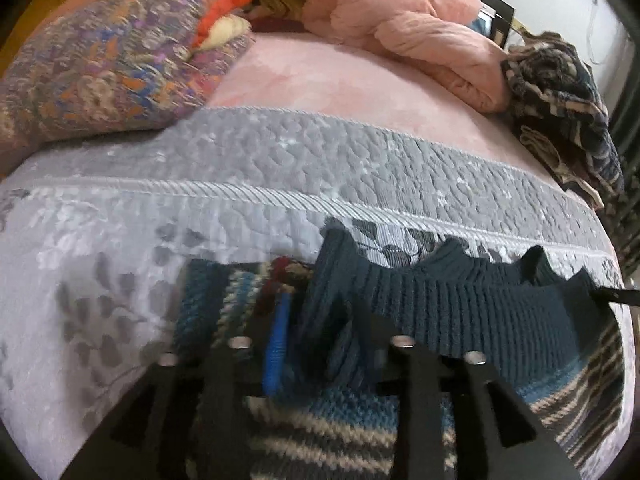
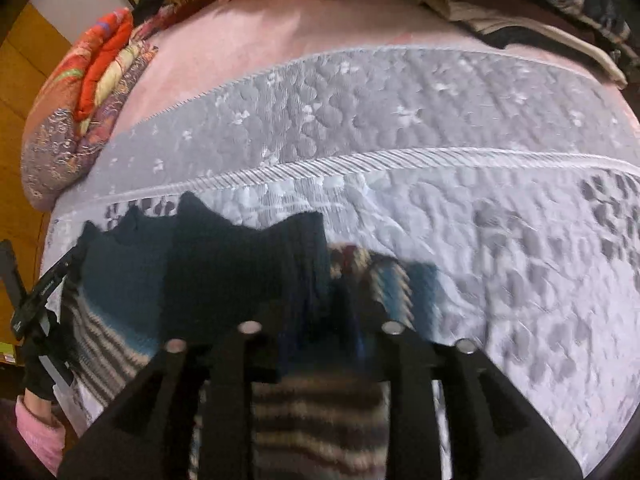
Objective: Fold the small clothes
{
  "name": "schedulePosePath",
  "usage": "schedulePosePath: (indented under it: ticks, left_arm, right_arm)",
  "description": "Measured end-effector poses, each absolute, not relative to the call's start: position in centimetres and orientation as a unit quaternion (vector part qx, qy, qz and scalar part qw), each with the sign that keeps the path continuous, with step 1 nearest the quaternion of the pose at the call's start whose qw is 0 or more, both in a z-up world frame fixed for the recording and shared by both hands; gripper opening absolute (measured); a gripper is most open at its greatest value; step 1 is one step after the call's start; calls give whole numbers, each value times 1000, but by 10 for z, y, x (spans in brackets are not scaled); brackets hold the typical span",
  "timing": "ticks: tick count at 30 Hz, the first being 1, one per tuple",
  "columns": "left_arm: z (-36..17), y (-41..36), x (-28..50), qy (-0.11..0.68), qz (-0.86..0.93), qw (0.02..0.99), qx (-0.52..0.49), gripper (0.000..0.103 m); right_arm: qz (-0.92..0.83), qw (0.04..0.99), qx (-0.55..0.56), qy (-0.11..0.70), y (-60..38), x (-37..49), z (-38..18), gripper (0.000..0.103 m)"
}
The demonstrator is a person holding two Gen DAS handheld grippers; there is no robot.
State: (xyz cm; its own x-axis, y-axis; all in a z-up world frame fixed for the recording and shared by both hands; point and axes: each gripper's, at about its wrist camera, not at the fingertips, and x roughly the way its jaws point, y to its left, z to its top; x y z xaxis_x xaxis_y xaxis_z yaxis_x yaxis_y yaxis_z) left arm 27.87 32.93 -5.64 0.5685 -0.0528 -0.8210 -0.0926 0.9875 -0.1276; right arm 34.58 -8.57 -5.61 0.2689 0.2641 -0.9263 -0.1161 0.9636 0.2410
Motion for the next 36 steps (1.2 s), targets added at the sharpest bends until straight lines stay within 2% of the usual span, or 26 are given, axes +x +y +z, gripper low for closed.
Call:
schedulePosePath:
  ticks: [1, 2, 5, 11, 14, 17, 18, 20, 21, 31, 36]
  left_arm:
    - [-51, 329, 275, 460, 8, 884, -79, 42]
    - [-42, 327, 268, 455, 2, 887, -79, 46]
    - [-24, 316, 245, 456, -3, 887, -74, 50]
    - [-15, 279, 186, 479, -11, 875, -78, 53]
    - [-21, 264, 170, 487, -17, 870, -74, 54]
    - [-26, 254, 160, 490, -16, 869, -62, 54]
    - [-27, 251, 156, 486, -12, 872, -54, 54]
    - [-26, 244, 151, 481, -11, 876, -40, 54]
    - [-26, 241, 149, 478, -11, 877, -33, 54]
    - [-25, 227, 137, 453, -12, 892, 6, 54]
    - [-27, 223, 137, 451, -17, 892, 12, 54]
  right_arm:
    - [122, 796, 61, 589, -91, 337, -48, 38]
    - [127, 797, 58, 587, -95, 328, -41, 38]
    - [141, 795, 58, 587, -105, 299, -27, 38]
    - [148, 778, 73, 606, -122, 241, -27, 40]
    - [146, 772, 79, 614, -127, 223, -35, 48]
    - [151, 766, 80, 620, -128, 211, -45, 47]
    - [152, 765, 80, 621, -128, 208, -48, 44]
    - [157, 758, 84, 627, -128, 204, -57, 18]
    - [156, 754, 87, 632, -127, 204, -61, 15]
    - [177, 755, 99, 624, -134, 199, -55, 11]
    - [162, 746, 97, 639, -138, 198, -73, 11]
